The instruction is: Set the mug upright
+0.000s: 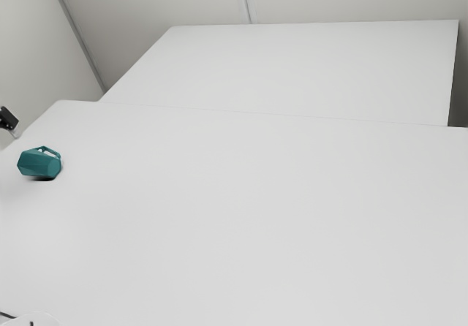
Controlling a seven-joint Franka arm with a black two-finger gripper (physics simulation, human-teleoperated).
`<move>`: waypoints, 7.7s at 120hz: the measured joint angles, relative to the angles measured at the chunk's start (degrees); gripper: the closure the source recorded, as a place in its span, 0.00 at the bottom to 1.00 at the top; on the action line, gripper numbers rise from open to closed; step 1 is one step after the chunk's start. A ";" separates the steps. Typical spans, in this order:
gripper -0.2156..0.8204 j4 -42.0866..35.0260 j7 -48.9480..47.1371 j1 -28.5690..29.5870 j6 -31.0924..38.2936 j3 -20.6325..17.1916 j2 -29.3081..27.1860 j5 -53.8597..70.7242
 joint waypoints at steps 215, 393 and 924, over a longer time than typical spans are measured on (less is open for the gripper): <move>0.21 9.50 23.18 20.27 6.82 -28.96 22.09 -1.74; 0.21 8.78 18.48 20.21 -1.20 -28.28 23.71 -14.13; 0.97 -73.97 -12.78 -16.59 50.43 -26.86 -39.90 0.03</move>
